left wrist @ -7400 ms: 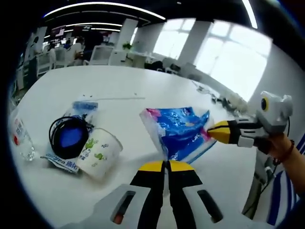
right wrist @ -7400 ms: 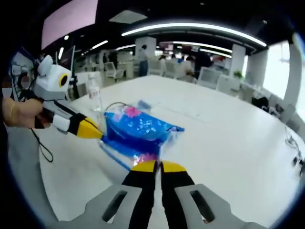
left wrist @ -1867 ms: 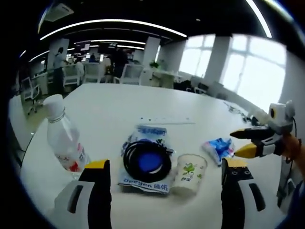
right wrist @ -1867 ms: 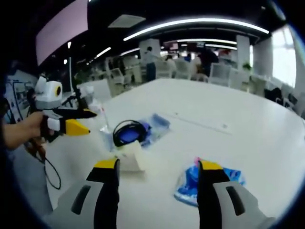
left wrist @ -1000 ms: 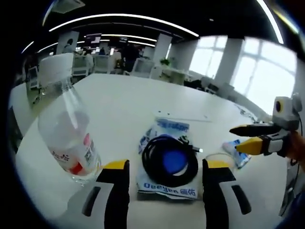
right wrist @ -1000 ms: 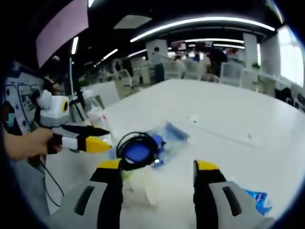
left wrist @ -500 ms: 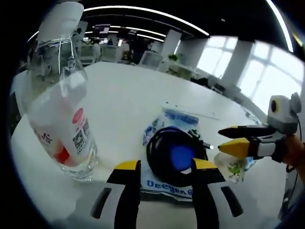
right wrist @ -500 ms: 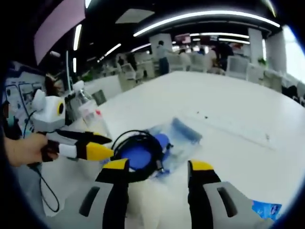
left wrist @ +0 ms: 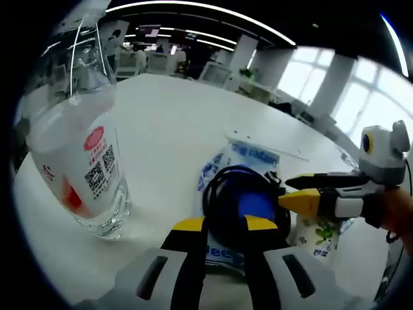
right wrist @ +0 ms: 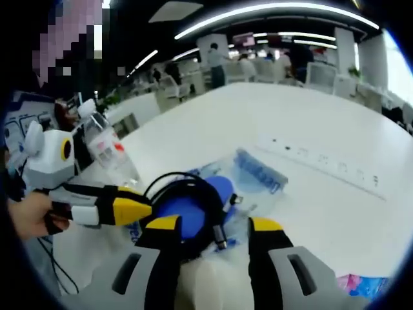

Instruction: Arrange the tabletop items into an orderly group along one side of the table until the central work area is clear of visible clutter.

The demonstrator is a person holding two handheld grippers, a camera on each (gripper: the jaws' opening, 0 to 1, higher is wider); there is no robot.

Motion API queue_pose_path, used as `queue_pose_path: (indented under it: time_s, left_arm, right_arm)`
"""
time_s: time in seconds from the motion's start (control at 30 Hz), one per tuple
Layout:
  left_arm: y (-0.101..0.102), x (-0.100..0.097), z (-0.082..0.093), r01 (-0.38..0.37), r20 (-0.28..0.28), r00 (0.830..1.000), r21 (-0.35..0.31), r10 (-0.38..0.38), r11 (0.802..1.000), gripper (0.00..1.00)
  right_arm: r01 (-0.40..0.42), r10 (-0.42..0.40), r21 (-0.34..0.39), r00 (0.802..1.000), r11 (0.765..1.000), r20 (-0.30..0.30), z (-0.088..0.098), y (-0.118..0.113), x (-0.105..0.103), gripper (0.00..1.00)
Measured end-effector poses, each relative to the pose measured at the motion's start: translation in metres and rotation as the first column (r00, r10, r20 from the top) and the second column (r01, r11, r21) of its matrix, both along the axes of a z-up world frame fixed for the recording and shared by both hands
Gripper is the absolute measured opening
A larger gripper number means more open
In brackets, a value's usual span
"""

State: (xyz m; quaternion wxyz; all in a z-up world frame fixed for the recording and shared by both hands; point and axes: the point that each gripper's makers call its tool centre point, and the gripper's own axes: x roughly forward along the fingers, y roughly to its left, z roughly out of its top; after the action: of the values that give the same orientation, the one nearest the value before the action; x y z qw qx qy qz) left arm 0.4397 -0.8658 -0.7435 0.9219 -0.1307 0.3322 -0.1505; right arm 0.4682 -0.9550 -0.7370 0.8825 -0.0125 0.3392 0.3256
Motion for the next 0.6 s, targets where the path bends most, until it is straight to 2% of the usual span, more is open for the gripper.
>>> queue_pose_path:
  time_s: [0.1,0.2,0.3,0.4,0.6]
  left_arm:
    - [0.000,0.000,0.001,-0.008,-0.008,1.000,-0.020,0.008,1.000,0.17]
    - [0.000,0.000,0.000,-0.009,-0.009,1.000,-0.010,0.008,1.000,0.16]
    - [-0.005,0.000,0.000,-0.003,-0.016,1.000,-0.033,0.003,0.999,0.11]
    - [-0.005,0.001,0.000,-0.004,-0.016,1.000,-0.011,0.003,1.000,0.10]
    - [-0.002,0.002,0.001,-0.027,-0.025,0.999,-0.024,0.026,0.999,0.06]
  right_arm:
    - [0.001,-0.001,-0.015,1.000,1.000,-0.002,-0.001,0.001,0.004,0.32]
    - [-0.003,0.002,-0.055,1.000,0.998,-0.021,-0.008,0.000,0.004,0.27]
    - [0.011,-0.014,-0.053,0.999,0.999,-0.049,-0.012,0.001,0.003,0.26]
    - [0.018,-0.021,-0.042,0.998,0.999,-0.062,-0.013,0.002,0.005,0.20]
    - [0.044,-0.047,-0.041,0.996,0.998,-0.076,-0.014,0.000,0.006,0.12]
